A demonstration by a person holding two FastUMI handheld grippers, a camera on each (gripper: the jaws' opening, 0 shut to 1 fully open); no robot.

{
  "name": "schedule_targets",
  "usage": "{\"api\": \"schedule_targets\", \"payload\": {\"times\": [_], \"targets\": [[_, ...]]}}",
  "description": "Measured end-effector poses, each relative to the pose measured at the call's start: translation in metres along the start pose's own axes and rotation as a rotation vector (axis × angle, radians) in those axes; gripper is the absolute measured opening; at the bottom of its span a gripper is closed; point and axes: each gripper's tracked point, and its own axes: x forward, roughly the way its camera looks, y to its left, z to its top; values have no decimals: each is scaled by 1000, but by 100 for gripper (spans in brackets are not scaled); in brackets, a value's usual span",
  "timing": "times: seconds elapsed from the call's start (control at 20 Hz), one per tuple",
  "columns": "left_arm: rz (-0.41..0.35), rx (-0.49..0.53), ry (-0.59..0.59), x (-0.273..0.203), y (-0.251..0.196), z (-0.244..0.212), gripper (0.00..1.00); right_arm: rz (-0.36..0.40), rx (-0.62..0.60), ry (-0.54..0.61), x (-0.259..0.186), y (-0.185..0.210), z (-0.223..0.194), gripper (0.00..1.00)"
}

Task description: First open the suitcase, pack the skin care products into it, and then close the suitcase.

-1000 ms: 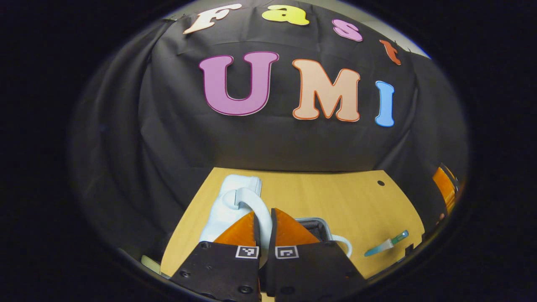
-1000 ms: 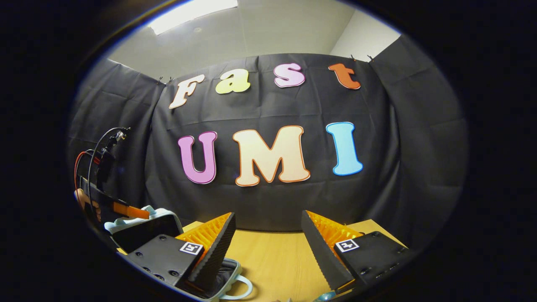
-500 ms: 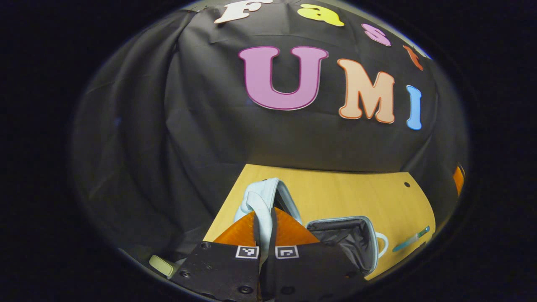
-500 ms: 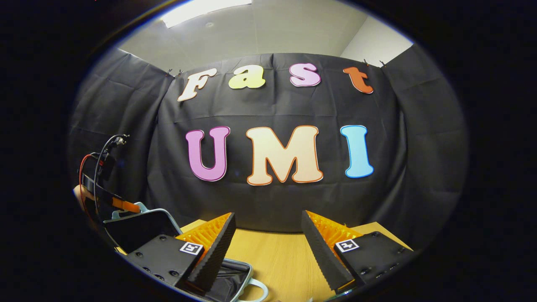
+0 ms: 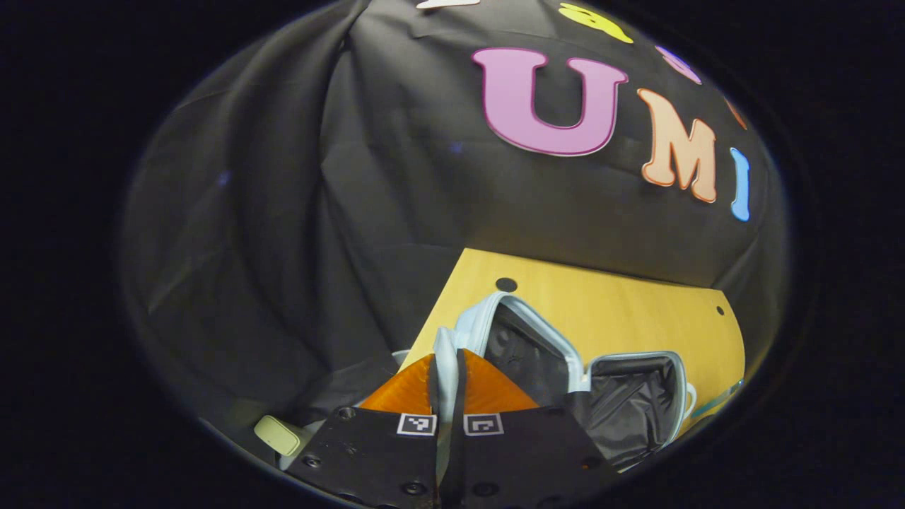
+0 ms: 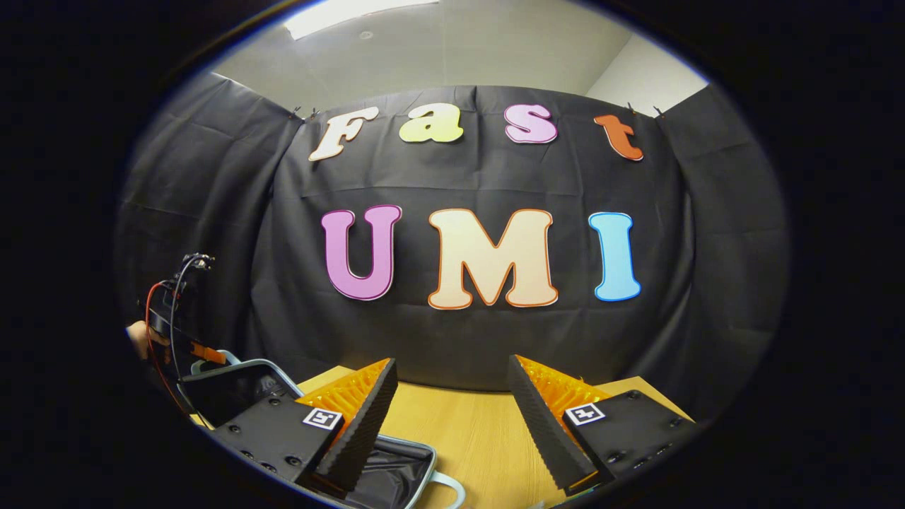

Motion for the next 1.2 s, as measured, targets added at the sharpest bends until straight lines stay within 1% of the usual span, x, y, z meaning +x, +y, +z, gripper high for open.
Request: {"api": "schedule_targets", "payload": {"times": [0.05,0.1,0.35,0.6,0.7,0.85,0.9,0.95,1.05,1.1,1.2], "targets": [[7,-3,10,7,8,-5,2,4,4,0,1,2,1,98],[6,-23,34,11,14,-14,0,8,6,-2,3,3,0,97],[11,-74,127,33,18,-48,0,20,-10,3,6,14,-1,98],[59,-77,206,57,29,-87,0,5,-32,16,5,9,-6,100],[69,-85,228,65,32,-102,0,-4,-33,26,4,5,-10,99],[82,-112,252,73,35,-121,0,-9,-42,34,2,2,-10,100],[105,-103,246,76,40,-125,1,-7,-48,36,3,2,-11,99],[127,-98,212,78,46,-124,2,-6,-54,39,3,1,-12,99],[168,-123,184,80,52,-125,18,-3,-65,39,1,-2,-11,99],[183,-142,162,75,52,-121,34,0,-67,36,-1,-4,-9,100],[244,-157,70,61,63,-103,65,-2,-74,17,-4,-11,-4,100]]}}
